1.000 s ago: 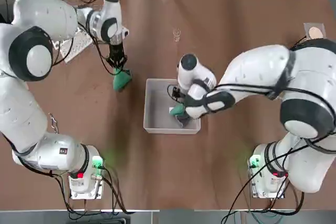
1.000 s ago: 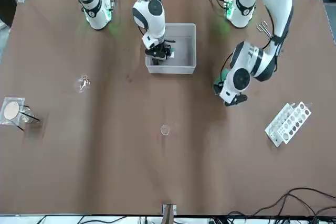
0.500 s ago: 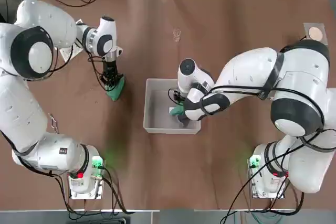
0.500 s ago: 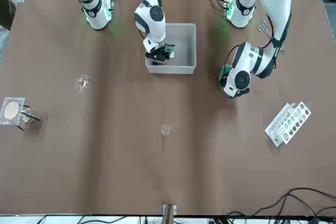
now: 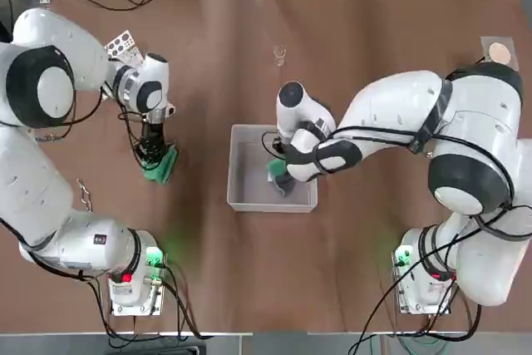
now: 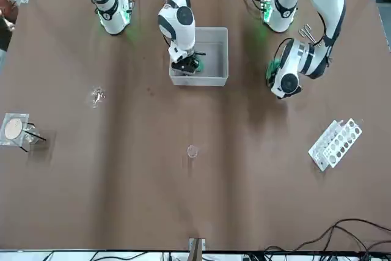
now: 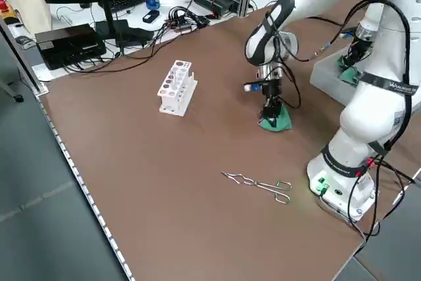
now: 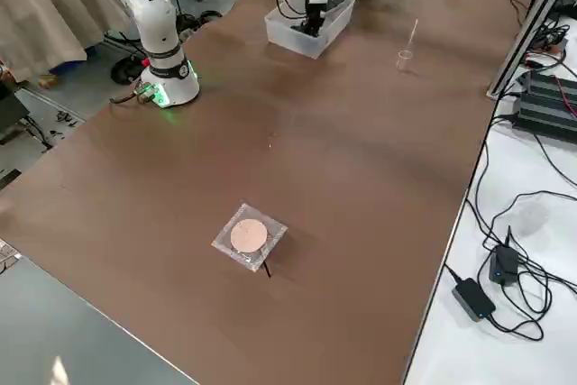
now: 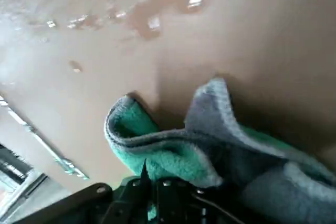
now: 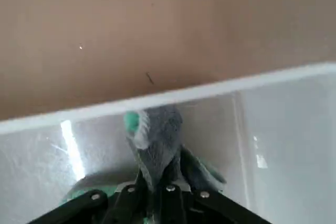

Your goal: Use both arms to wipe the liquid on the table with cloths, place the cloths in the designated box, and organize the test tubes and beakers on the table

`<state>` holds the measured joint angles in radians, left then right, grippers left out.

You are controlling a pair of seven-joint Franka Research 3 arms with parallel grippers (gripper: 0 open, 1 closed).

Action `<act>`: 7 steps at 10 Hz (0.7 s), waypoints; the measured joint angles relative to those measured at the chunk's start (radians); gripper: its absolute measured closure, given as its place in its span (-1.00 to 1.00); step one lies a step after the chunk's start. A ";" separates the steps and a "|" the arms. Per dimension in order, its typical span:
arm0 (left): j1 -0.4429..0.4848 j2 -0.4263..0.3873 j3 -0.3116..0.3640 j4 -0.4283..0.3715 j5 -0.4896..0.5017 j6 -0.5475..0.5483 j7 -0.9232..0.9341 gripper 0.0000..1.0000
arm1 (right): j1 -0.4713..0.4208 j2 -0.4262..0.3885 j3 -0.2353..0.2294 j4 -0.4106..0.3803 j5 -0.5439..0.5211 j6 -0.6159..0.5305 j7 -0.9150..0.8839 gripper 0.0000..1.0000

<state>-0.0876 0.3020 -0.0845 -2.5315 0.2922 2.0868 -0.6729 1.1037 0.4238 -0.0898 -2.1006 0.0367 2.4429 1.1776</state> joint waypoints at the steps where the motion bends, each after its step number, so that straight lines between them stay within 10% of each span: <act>1: 0.001 -0.001 0.040 -0.018 0.051 0.000 0.000 0.91 | -0.005 -0.008 -0.003 0.069 0.000 -0.119 -0.014 0.79; 7: 0.010 0.008 0.220 0.027 0.221 0.063 0.071 0.91 | -0.336 -0.224 -0.027 0.205 0.001 -0.458 -0.497 0.79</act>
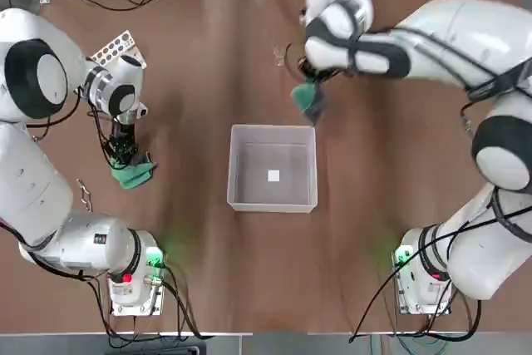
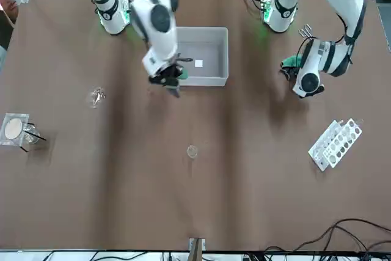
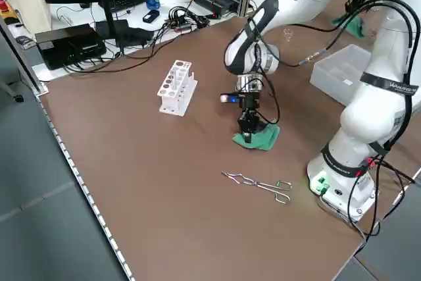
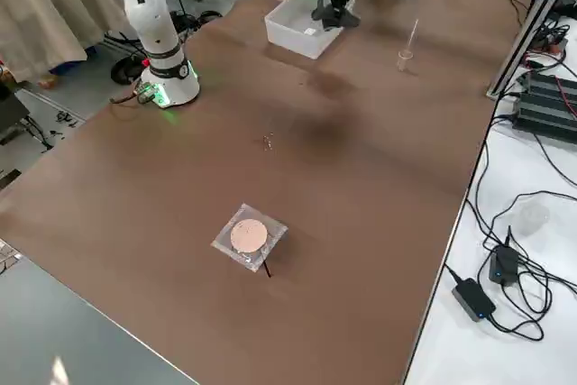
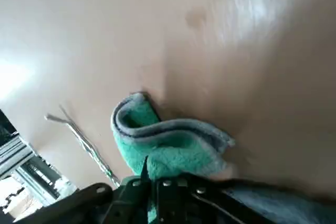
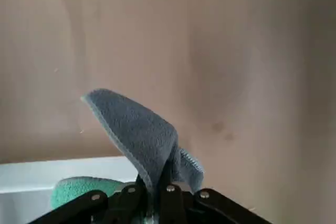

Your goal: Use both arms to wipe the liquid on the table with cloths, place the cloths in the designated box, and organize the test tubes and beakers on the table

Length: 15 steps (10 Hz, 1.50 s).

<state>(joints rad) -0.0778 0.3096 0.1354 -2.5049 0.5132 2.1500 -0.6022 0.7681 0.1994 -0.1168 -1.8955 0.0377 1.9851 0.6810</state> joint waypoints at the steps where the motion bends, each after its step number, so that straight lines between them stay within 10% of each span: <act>1: -0.001 0.004 -0.017 0.035 -0.001 0.006 0.000 0.91 | -0.075 -0.006 -0.001 -0.006 0.000 -0.003 -0.104 0.79; 7: -0.024 0.164 -0.388 0.376 -0.151 -0.015 -0.284 0.91 | -0.301 0.067 -0.001 -0.239 0.001 0.251 -0.314 0.81; 15: -0.026 0.279 -0.479 0.567 -0.267 -0.115 -0.325 0.91 | -0.579 0.071 -0.001 -0.461 -0.002 0.319 -0.522 0.81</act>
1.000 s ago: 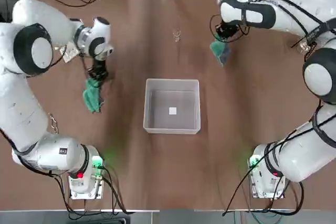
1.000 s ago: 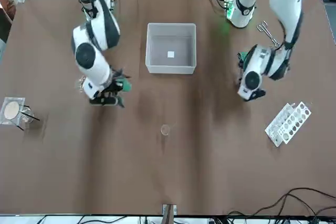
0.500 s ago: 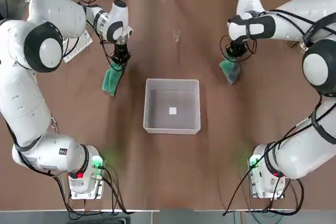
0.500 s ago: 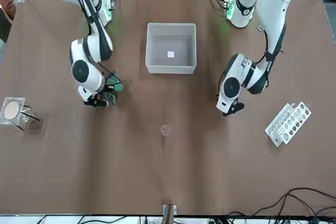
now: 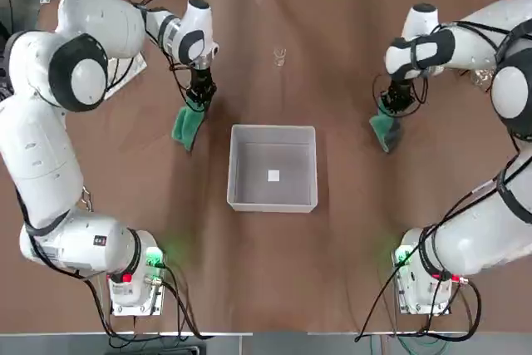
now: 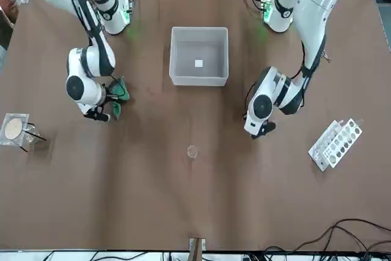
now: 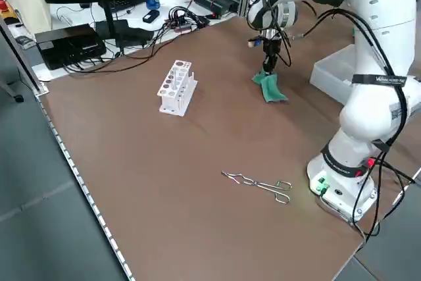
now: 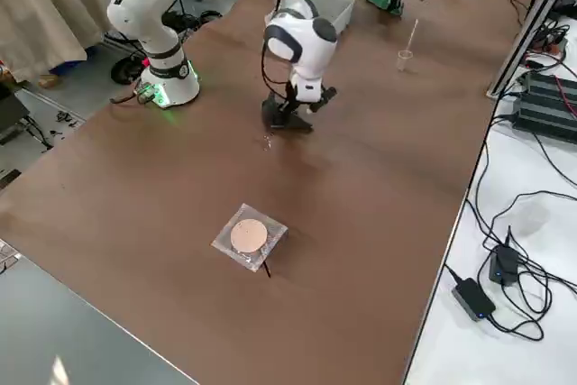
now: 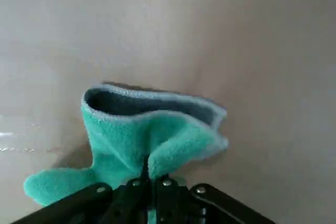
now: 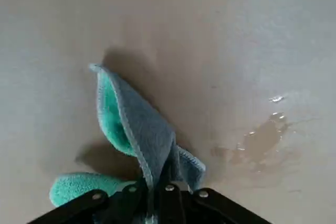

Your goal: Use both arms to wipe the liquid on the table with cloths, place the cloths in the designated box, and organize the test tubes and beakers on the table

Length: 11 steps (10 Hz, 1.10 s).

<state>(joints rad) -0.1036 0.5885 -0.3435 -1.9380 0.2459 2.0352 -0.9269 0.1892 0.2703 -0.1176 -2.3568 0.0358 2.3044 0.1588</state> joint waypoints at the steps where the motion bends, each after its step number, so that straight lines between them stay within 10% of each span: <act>1: 0.005 0.001 0.021 -0.006 0.000 -0.068 0.027 0.91 | -0.062 0.004 -0.001 -0.011 0.000 0.038 -0.088 0.81; 7: 0.015 -0.069 0.323 -0.174 0.074 -0.125 0.283 0.91 | -0.371 0.017 0.002 -0.058 0.001 0.189 -0.580 0.81; 11: 0.030 -0.110 0.428 -0.215 0.135 -0.108 0.393 0.91 | -0.389 0.018 0.015 -0.062 0.002 0.178 -0.636 0.81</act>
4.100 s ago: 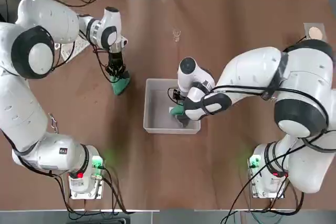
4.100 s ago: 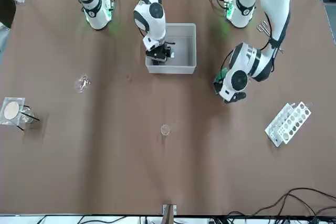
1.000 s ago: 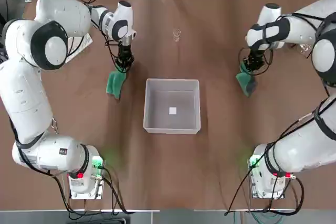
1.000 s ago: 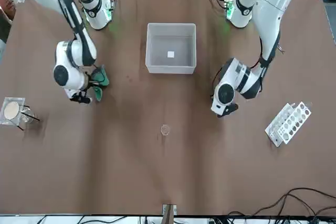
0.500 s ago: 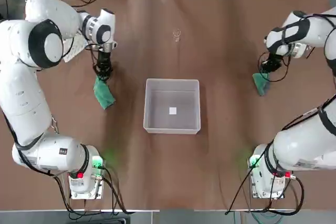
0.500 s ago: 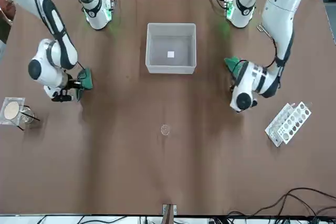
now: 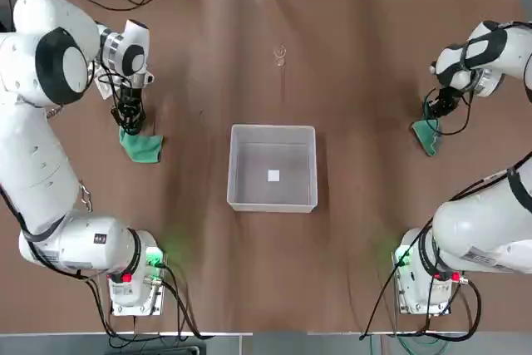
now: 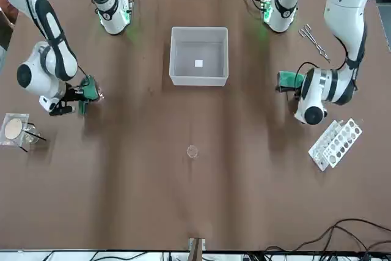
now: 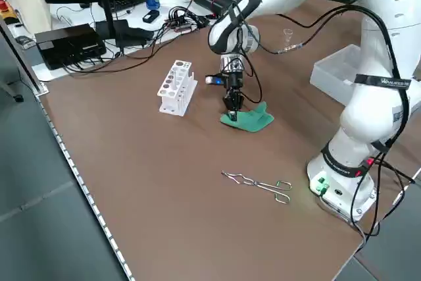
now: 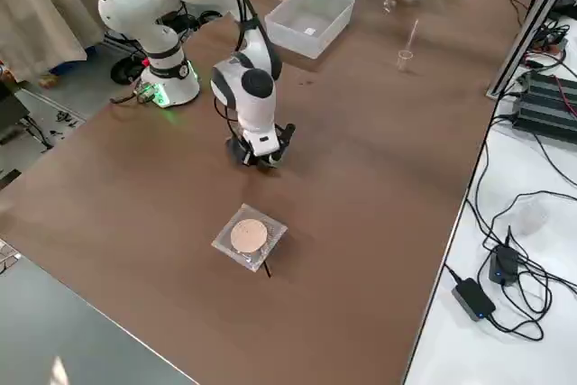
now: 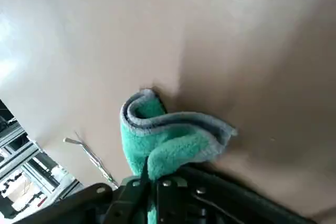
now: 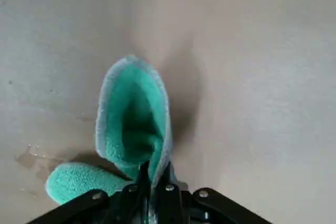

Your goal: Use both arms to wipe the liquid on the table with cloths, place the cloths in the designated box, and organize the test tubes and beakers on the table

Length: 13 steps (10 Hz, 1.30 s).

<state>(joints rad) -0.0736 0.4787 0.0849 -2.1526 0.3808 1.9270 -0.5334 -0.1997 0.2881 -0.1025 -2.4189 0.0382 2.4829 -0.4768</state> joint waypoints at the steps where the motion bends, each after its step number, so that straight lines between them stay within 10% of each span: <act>1: 0.000 -0.009 -0.015 0.007 -0.001 0.015 0.001 0.91 | 0.026 0.000 0.001 -0.002 0.032 -0.020 0.000 0.81; 8: -0.027 0.092 -0.374 0.263 -0.138 0.082 -0.253 0.91 | 0.406 -0.012 0.002 -0.041 0.477 -0.047 0.041 0.81; 13: -0.110 0.193 -0.456 0.484 -0.143 0.132 -0.545 0.91 | 0.382 -0.020 -0.039 -0.063 0.524 -0.067 0.052 0.81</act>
<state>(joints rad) -0.1840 0.6716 -0.3708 -1.6689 0.2374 2.0592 -1.0779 0.1823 0.2685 -0.1415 -2.4820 0.5622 2.4161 -0.4248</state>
